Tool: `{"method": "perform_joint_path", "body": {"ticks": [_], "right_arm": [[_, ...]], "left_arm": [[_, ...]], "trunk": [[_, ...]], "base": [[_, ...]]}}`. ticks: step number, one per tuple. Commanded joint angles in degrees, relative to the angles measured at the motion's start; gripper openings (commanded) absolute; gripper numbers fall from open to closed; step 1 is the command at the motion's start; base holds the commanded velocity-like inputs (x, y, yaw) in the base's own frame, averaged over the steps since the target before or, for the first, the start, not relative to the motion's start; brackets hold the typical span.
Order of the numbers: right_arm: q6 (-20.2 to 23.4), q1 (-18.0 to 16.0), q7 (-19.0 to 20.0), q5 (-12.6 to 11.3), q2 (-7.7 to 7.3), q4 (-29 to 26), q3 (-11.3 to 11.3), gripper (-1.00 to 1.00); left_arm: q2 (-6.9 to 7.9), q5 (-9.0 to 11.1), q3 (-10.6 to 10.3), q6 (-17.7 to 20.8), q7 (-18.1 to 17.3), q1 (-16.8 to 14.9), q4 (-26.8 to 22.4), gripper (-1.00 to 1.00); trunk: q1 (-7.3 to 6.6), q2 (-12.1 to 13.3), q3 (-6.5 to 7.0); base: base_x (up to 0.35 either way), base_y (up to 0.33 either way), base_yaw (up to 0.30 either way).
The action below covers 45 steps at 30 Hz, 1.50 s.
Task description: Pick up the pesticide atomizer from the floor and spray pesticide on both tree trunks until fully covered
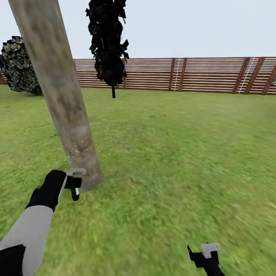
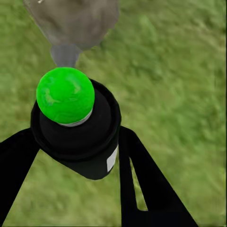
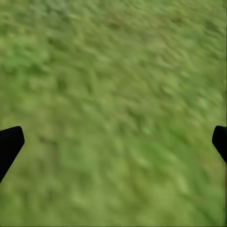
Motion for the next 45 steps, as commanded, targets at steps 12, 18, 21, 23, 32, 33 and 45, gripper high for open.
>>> {"method": "perform_joint_path", "body": {"ticks": [12, 18, 21, 23, 32, 33, 45], "right_arm": [[-0.2, 0.0, 0.2, 0.4, 0.00, 0.0, -0.5, 1.00], [-0.2, 0.0, 0.2, 0.4, 0.07, 0.0, -0.4, 1.00], [-0.2, 0.0, 0.2, 0.4, 0.08, 0.0, -0.4, 1.00], [-0.2, 0.0, 0.2, 0.4, 0.08, 0.0, -0.5, 1.00], [-0.2, 0.0, 0.2, 0.4, 0.02, 0.1, -0.4, 1.00], [-0.2, 0.0, 0.2, 0.4, 0.01, 0.1, -0.4, 1.00], [-0.2, 0.0, 0.2, 0.4, 0.00, 0.0, -0.5, 1.00]], "left_arm": [[1.70, -1.1, 1.0, -0.1, 1.9, 1.7, 0.0, -1.00], [5.93, -1.2, 6.7, -0.2, 2.6, 1.8, 0.0, -1.00], [5.19, -1.3, 7.0, -0.3, 2.7, 1.8, 0.2, -1.00], [2.08, -1.4, 6.9, -0.3, 2.8, 1.7, 0.9, -1.00], [0.32, -1.6, 6.6, -0.4, 2.8, 1.7, 1.0, -1.00], [0.56, -1.8, 6.7, -0.4, 2.8, 1.7, 1.0, -1.00], [3.49, -3.1, 7.0, -0.4, 4.8, 4.2, 1.1, -1.00]], "trunk": [[0.00, 0.0, -0.05], [0.00, 0.0, -0.05], [0.00, 0.0, -0.05], [0.00, 0.0, -0.05], [0.00, 0.0, -0.05], [0.00, 0.0, -0.05], [0.00, 0.0, -0.05]], "base": [[0.200, -0.218, 0.038], [-0.094, -0.246, 0.277], [0.137, -0.239, 0.278], [0.194, -0.225, 0.171], [0.212, -0.218, 0.013], [0.214, -0.218, 0.000], [0.082, -0.087, 0.105]]}}
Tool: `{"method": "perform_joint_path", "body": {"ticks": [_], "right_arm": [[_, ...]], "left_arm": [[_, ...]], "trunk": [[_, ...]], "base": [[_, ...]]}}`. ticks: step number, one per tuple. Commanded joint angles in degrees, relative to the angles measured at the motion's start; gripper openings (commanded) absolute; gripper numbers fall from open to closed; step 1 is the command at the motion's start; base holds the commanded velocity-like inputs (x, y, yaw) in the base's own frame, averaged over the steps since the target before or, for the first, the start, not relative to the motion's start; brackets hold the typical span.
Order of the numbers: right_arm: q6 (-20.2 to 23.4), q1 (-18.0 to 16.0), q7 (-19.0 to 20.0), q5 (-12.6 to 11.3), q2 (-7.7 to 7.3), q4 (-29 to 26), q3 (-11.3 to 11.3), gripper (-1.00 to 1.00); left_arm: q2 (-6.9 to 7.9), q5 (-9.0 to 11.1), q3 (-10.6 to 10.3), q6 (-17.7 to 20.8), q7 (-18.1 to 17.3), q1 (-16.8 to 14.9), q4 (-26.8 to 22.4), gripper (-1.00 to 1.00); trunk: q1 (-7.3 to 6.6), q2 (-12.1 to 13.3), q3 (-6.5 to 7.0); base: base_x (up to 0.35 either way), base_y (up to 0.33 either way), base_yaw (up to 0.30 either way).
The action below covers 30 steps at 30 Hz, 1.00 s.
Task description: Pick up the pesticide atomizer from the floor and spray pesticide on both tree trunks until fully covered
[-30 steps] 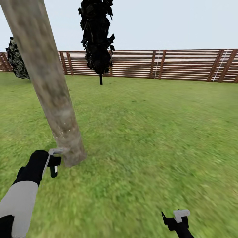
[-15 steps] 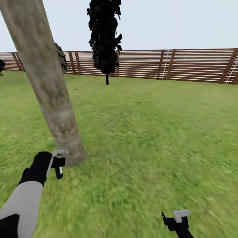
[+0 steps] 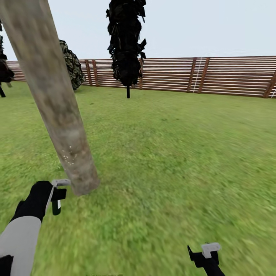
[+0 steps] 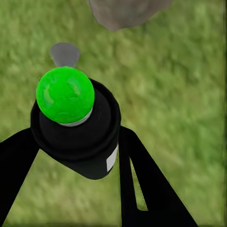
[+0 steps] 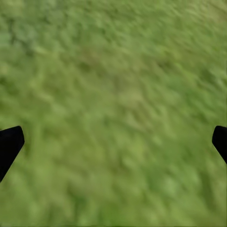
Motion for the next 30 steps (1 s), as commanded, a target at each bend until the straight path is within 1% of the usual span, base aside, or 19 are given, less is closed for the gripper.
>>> {"method": "perform_joint_path", "body": {"ticks": [1, 2, 4, 7, 16, 17, 18, 24, 27, 30], "right_arm": [[-0.2, 0.0, 0.2, 0.3, -0.01, 0.0, -0.5, 1.00], [-0.2, 0.0, 0.2, 0.3, -0.01, 0.0, -0.5, 1.00], [-0.2, 0.0, 0.2, 0.3, -0.01, 0.0, -0.5, 1.00], [-0.2, 0.0, 0.2, 0.3, -0.01, 0.0, -0.5, 1.00], [-0.2, 0.0, 0.2, 0.3, -0.01, 0.0, -0.5, 1.00], [-0.2, 0.0, 0.2, 0.3, -0.01, 0.0, -0.5, 1.00], [-0.2, 0.0, 0.2, 0.3, -0.01, 0.0, -0.4, 1.00], [-0.2, 0.0, 0.2, 0.3, 0.07, 0.0, -0.4, 1.00], [-0.2, 0.0, 0.2, 0.3, 0.08, 0.0, -0.4, 1.00], [-0.2, 0.0, 0.2, 0.3, 0.01, 0.0, -0.4, 1.00]], "left_arm": [[-0.58, -1.1, 0.1, -0.1, -0.5, 0.0, -0.1, -1.00], [-1.24, -1.1, 0.1, -0.7, -0.5, 0.0, -0.1, -1.00], [-1.55, -1.1, 0.0, -1.3, -0.4, 0.0, -0.1, -1.00], [-1.67, -1.2, -0.1, -1.5, -0.4, 0.0, -0.1, -1.00], [-1.59, -1.5, -0.1, -1.6, -0.4, 0.0, 0.0, -1.00], [-1.59, -1.5, -0.1, -1.6, 0.0, 0.0, 0.0, -1.00], [-1.70, -1.2, 0.1, -1.5, 3.5, 0.0, -0.1, -1.00], [-2.77, -1.2, 0.2, -1.4, 4.0, 0.0, -0.1, -1.00], [-2.93, -1.3, 0.2, -1.4, 4.1, 0.0, -0.1, -1.00], [-3.12, -1.1, 0.1, -1.4, 4.1, 0.0, -0.1, -1.00]], "trunk": [[-0.01, 0.0, -0.05], [-0.01, 0.0, -0.05], [-0.01, 0.0, -0.05], [-0.01, 0.0, -0.05], [-0.01, 0.0, -0.05], [-0.01, 0.0, -0.05], [-0.01, 0.0, -0.05], [-0.01, 0.0, -0.05], [-0.01, 0.0, -0.05], [-0.01, 0.0, -0.05]], "base": [[0.001, -0.001, 0.271], [0.000, 0.000, 0.275], [0.072, -0.042, 0.273], [0.199, -0.136, 0.125], [0.205, -0.200, 0.009], [0.056, -0.262, 0.118], [0.003, -0.275, 0.269], [0.047, -0.275, 0.276], [0.146, -0.266, 0.264], [0.173, -0.249, 0.071]]}}
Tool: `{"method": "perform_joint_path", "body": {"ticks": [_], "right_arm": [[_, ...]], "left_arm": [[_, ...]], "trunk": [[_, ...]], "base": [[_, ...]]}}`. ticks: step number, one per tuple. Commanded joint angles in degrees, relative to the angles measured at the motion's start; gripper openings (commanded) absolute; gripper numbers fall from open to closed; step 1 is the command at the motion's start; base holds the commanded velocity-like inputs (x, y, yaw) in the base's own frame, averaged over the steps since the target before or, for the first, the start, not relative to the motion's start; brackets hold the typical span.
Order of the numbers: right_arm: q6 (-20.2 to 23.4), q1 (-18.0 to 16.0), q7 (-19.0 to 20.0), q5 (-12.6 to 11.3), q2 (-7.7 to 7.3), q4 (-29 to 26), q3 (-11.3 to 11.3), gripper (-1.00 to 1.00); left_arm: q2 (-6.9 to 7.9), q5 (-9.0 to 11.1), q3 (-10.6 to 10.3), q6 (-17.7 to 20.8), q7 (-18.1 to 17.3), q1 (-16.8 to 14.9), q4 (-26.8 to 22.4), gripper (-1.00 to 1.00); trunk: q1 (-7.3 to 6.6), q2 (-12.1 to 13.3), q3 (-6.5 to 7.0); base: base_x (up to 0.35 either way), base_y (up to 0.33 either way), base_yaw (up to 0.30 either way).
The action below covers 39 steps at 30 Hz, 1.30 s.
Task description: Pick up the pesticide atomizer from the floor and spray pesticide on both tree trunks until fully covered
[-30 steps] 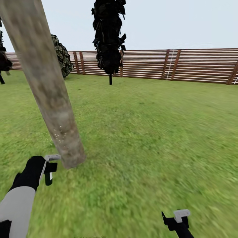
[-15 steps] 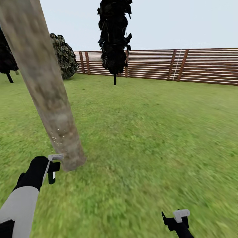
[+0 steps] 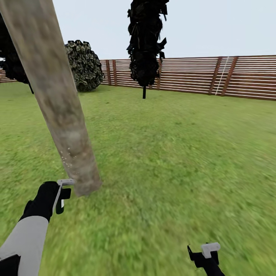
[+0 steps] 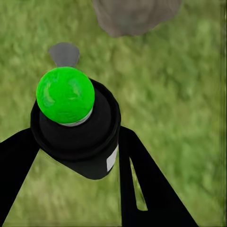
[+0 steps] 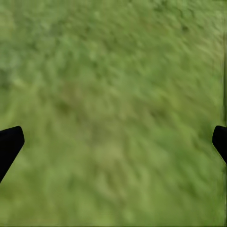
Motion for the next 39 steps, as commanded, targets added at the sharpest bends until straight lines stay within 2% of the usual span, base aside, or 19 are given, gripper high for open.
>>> {"method": "perform_joint_path", "body": {"ticks": [1, 22, 31, 39], "right_arm": [[-0.2, 0.0, 0.2, 0.4, -0.01, 0.0, -0.5, 1.00], [-0.3, 0.0, 0.2, 0.5, -0.03, 0.1, -0.5, 1.00], [-0.2, 0.0, 0.2, 0.5, 0.06, 0.1, -0.5, 1.00], [-0.2, 0.0, 0.2, 0.5, 0.13, 0.1, -0.5, 1.00]], "left_arm": [[-0.28, -0.7, 0.1, 0.2, -0.6, 0.0, -0.1, -1.00], [-0.50, -0.8, 0.4, 0.1, -0.6, 0.0, -0.8, -1.00], [-0.54, -0.6, 0.4, 0.1, -0.6, 0.0, -0.9, -1.00], [-0.72, -0.5, 0.2, 0.0, -0.7, 0.0, -0.9, -1.00]], "trunk": [[0.01, 0.0, -0.05], [0.01, 0.0, -0.05], [0.01, 0.0, -0.05], [0.01, 0.0, -0.05]], "base": [[0.177, -0.245, 0.019], [0.047, -0.269, 0.006], [0.228, -0.198, 0.253], [0.011, -0.271, 0.277]]}}
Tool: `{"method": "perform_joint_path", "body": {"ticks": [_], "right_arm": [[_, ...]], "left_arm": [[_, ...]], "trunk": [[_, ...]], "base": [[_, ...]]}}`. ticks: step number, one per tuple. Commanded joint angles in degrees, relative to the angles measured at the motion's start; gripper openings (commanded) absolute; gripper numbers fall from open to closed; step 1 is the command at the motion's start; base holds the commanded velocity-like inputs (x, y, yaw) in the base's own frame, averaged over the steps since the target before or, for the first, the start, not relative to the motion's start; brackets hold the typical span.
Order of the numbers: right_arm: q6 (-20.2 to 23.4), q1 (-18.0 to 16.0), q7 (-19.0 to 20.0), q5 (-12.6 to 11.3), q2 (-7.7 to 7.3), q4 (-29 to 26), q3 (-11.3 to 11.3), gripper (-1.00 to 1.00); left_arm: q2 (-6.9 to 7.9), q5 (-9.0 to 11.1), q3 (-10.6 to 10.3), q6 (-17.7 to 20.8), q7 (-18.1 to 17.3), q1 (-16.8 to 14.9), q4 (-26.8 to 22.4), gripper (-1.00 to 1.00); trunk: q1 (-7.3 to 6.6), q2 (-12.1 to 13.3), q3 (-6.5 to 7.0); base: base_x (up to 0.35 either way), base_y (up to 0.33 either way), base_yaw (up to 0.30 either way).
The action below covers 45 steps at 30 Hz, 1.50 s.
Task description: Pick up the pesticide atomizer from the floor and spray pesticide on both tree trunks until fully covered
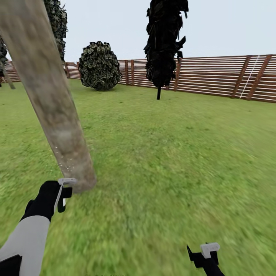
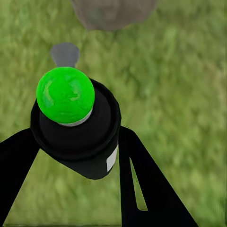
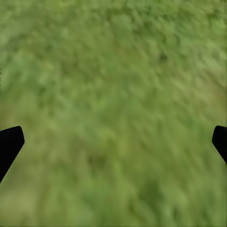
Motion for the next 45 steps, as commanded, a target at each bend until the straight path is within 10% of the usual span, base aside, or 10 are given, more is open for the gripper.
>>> {"method": "perform_joint_path", "body": {"ticks": [1, 45], "right_arm": [[-0.2, 0.0, 0.2, 0.3, 0.00, 0.0, -0.5, 1.00], [-0.2, 0.0, 0.2, 0.3, -0.08, 0.0, -0.5, 1.00]], "left_arm": [[-0.04, -0.6, 0.2, 0.2, -0.6, -0.1, -0.1, -1.00], [-0.80, -0.9, -1.2, 0.5, -0.5, -0.9, -0.2, -1.00]], "trunk": [[-0.01, 0.0, -0.05], [-0.01, 0.0, -0.05]], "base": [[0.000, -0.275, 0.277], [0.139, -0.244, 0.126]]}}
